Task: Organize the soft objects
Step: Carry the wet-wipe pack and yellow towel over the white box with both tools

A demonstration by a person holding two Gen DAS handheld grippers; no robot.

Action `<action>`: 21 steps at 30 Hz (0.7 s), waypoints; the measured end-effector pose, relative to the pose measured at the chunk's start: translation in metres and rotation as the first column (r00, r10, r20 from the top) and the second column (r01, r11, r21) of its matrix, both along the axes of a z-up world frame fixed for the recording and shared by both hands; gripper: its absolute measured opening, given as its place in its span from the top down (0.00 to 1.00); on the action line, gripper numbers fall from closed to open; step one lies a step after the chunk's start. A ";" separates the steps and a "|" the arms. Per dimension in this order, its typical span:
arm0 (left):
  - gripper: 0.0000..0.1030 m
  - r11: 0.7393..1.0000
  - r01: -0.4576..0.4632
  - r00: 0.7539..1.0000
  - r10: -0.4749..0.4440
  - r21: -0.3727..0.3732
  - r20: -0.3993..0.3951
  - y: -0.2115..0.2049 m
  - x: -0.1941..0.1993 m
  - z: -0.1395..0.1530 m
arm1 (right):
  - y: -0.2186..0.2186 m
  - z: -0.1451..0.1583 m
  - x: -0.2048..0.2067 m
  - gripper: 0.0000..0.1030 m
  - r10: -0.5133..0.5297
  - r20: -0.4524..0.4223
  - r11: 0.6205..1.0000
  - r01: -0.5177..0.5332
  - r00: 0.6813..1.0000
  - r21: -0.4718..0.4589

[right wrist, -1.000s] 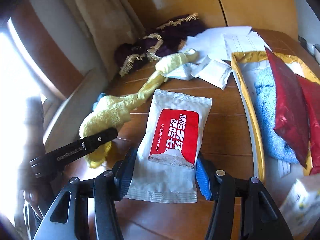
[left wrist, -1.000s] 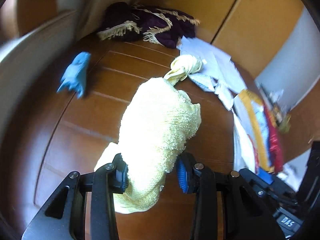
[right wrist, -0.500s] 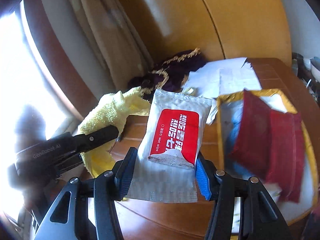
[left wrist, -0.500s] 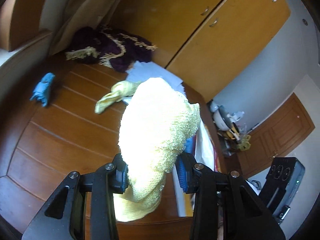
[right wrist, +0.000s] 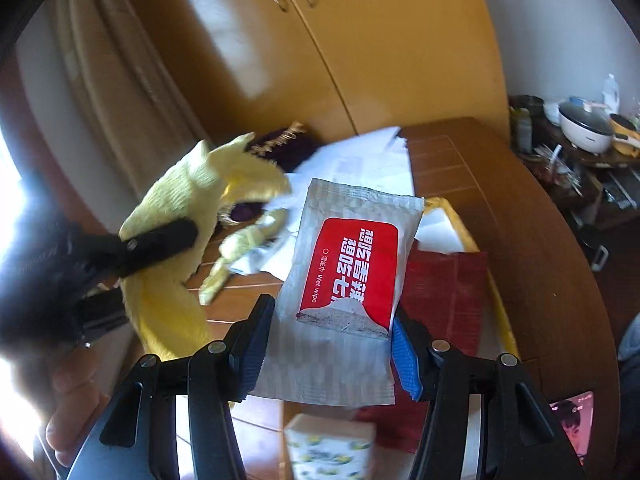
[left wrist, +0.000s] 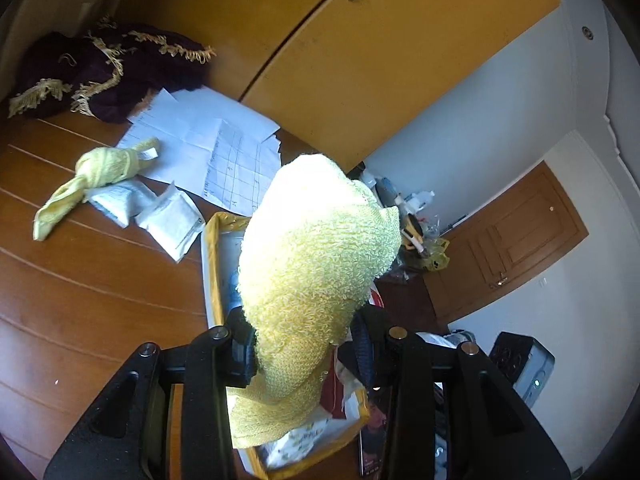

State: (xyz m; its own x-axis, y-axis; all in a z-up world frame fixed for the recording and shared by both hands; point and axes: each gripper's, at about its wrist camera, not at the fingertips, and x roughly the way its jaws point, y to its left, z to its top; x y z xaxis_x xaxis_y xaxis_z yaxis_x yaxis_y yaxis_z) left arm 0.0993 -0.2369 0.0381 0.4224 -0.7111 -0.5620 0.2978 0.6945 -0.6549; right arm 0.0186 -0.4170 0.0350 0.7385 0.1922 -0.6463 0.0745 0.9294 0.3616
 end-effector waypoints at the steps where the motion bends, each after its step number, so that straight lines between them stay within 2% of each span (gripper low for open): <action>1: 0.65 1.000 0.007 1.000 -0.007 -0.004 -0.013 -0.005 0.006 -0.004 | -0.002 -0.003 0.004 0.45 -0.003 -0.006 1.000 0.003 1.000 -0.005; 5: 0.66 1.000 0.015 0.998 -0.015 -0.001 -0.065 -0.021 0.029 -0.023 | -0.012 -0.013 0.017 0.45 -0.018 -0.034 1.000 0.018 0.999 0.000; 8: 0.65 1.000 -0.009 0.997 0.009 -0.003 -0.082 -0.027 0.043 -0.034 | -0.018 -0.020 0.024 0.45 -0.027 -0.056 1.000 0.027 0.998 0.002; 10: 0.65 0.999 -0.030 0.992 0.028 -0.013 -0.122 -0.029 0.055 -0.048 | -0.020 -0.025 0.027 0.45 -0.038 -0.077 0.999 0.038 0.996 0.002; 16: 0.65 0.999 -0.022 0.977 0.028 0.034 -0.213 -0.042 0.077 -0.084 | -0.021 -0.037 0.038 0.45 -0.048 -0.135 0.999 0.046 0.990 -0.017; 21: 0.63 0.997 0.000 0.979 0.016 0.079 -0.206 -0.050 0.074 -0.089 | -0.024 -0.044 0.046 0.44 -0.061 -0.159 0.998 0.059 0.985 -0.014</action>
State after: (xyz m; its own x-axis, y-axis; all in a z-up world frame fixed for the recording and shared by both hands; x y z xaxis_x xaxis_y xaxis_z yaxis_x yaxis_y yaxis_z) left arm 0.1731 -0.2870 -0.0513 0.2974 -0.6588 -0.6910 0.1564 0.7476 -0.6454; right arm 0.0650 -0.4412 -0.0090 0.6363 0.1443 -0.7578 0.1859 0.9247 0.3322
